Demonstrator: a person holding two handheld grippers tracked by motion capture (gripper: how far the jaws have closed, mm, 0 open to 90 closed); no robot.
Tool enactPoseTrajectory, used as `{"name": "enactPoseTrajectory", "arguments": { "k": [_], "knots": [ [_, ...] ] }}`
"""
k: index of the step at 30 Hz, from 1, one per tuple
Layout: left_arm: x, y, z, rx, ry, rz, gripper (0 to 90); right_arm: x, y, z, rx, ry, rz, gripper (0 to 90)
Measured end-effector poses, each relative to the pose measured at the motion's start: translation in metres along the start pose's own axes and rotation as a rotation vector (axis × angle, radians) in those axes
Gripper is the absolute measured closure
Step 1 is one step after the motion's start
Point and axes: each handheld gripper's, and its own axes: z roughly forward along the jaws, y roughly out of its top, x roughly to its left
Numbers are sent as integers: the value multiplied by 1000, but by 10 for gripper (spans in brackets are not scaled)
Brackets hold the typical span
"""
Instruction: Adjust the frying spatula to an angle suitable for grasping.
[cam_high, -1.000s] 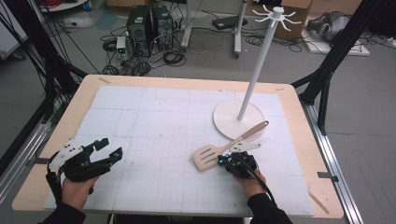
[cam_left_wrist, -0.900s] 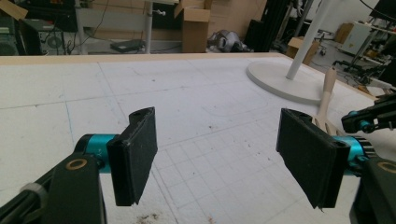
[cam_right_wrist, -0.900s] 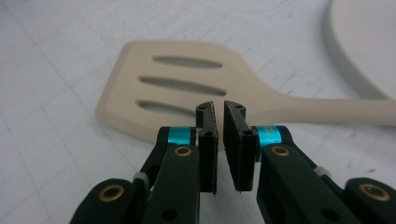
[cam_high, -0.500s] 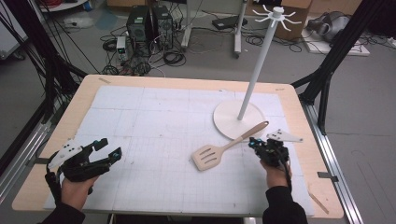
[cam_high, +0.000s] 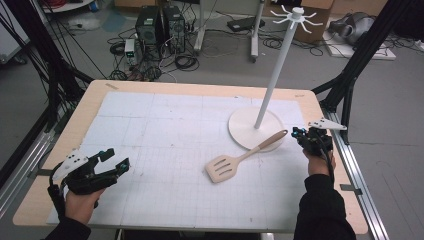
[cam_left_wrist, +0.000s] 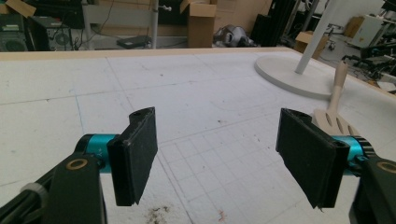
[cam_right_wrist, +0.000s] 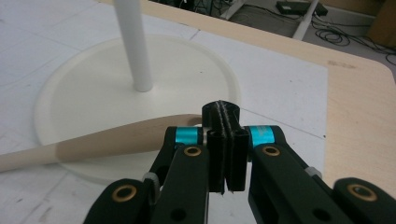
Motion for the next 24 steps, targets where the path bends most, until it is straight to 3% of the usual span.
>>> {"name": "enactPoseTrajectory", "arguments": {
  "k": [5, 8, 10, 15, 16, 24],
  "knots": [
    [1, -1, -1, 2, 12, 0, 296, -14, -2, 11, 6, -4, 22, 893],
    [3, -1, -3, -2, 25, -9, 296, -23, -9, 27, 47, -3, 25, 892],
    [4, -2, -4, 0, 32, -9, 297, -24, -10, 32, 46, 4, 34, 893],
    [5, -2, -4, 2, 43, -15, 298, -18, -10, 41, 39, 19, -2, 892],
    [5, -2, -5, 2, 44, -15, 300, -14, -10, 44, 44, 43, -33, 893],
    [5, -2, -6, 1, 42, -15, 309, -13, -10, 38, 58, 75, -67, 895]
  ]
}}
